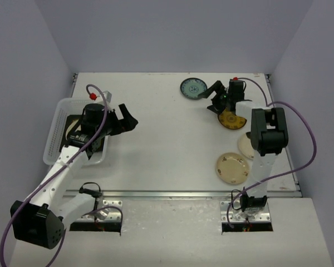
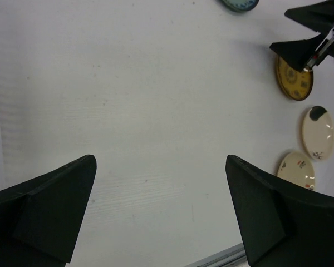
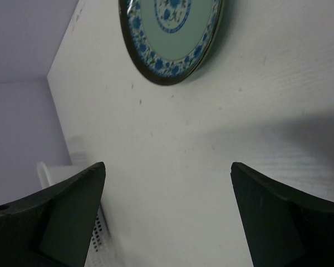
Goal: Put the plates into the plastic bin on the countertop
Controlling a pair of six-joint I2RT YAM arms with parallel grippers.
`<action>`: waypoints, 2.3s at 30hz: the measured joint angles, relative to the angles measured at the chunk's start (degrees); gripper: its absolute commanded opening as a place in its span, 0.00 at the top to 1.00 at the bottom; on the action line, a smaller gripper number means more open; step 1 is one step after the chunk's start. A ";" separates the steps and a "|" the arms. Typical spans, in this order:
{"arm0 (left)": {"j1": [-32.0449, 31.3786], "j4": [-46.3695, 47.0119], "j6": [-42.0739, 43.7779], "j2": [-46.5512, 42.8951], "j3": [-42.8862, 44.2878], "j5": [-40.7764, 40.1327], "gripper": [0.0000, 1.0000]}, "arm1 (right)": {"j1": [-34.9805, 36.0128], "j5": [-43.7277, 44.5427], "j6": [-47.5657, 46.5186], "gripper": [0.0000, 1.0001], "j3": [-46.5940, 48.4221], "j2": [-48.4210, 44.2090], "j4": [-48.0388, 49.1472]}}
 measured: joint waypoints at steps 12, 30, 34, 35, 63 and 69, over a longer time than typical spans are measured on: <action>-0.05 -0.31 1.27 -4.15 -1.80 3.85 0.00 | 0.48 6.82 5.49 0.55 15.16 14.65 0.60; -0.05 1.55 -0.55 -7.21 -6.45 10.09 0.00 | 0.74 10.80 12.43 0.64 14.27 17.10 5.68; -0.05 1.57 -0.60 -7.06 -7.27 11.26 0.00 | 0.72 9.72 12.49 0.67 17.59 18.92 4.76; -0.05 1.60 -0.60 -7.08 -7.31 11.46 0.00 | 0.72 9.42 12.65 0.67 18.20 19.47 4.87; -0.08 9.24 -4.10 -2.45 -7.84 14.57 0.01 | 22.75 -5.00 -15.47 1.00 -15.58 -28.53 -3.25; -0.08 9.44 -4.08 -0.30 -7.84 15.93 0.72 | 25.78 -14.35 -14.95 1.00 -18.33 -27.59 -2.47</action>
